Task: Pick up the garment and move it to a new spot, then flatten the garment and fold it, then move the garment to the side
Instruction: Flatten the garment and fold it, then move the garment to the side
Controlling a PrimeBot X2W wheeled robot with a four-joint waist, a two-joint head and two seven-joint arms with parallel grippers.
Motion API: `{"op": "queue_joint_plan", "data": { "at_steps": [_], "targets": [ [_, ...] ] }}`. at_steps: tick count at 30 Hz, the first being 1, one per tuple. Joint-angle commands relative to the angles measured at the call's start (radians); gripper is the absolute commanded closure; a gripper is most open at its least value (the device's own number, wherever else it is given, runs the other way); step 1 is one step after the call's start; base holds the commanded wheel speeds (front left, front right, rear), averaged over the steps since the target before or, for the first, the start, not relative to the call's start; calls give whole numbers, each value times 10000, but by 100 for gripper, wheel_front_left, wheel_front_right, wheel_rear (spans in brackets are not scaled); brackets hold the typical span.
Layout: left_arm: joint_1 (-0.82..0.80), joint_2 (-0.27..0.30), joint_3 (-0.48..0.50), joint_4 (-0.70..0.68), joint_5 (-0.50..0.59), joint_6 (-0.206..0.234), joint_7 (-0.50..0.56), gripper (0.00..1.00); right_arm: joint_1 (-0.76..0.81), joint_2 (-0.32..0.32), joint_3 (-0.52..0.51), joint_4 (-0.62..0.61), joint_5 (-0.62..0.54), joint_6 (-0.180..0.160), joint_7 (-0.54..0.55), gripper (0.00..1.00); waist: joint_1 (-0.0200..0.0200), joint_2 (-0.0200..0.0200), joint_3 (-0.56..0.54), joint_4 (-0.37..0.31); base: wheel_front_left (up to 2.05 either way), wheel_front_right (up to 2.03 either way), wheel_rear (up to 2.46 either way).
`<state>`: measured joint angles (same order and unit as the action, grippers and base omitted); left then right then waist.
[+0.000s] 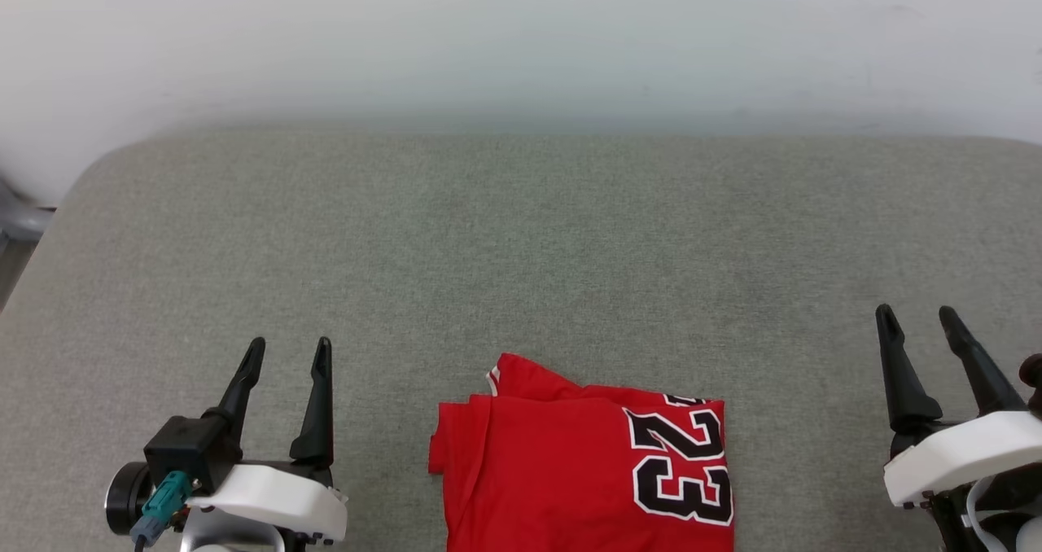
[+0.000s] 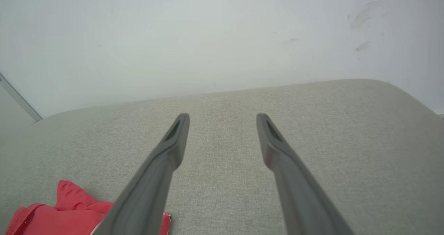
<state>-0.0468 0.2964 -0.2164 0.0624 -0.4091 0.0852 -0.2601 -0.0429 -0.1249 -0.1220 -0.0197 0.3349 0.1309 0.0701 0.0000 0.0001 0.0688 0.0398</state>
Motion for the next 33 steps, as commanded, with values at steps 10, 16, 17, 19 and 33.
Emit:
{"op": "queue_joint_plan", "data": {
  "at_steps": [10,16,17,19,33],
  "targets": [
    [613,-76,68,310,276,195,-68,0,1464,580,324,-1878,-2215,-7,-39,0,0,-1,-706,-320,0,0,0],
    [777,-113,137,406,409,274,-68,0,2003,712,399,-2287,-2168,-7,158,0,0,-1,-860,-403,0,0,0],
    [777,-113,137,406,409,274,-68,0,2003,712,399,-2287,-2168,-7,158,0,0,-1,-860,-403,0,0,0],
    [834,-139,172,412,404,278,-68,0,2076,735,398,-2330,-2117,-6,227,0,0,-1,-897,-422,0,0,0],
    [566,-318,290,512,400,101,-69,0,1940,756,-245,-1909,-1477,-7,974,0,0,-1,-833,-223,0,0,0]
  ]
}}
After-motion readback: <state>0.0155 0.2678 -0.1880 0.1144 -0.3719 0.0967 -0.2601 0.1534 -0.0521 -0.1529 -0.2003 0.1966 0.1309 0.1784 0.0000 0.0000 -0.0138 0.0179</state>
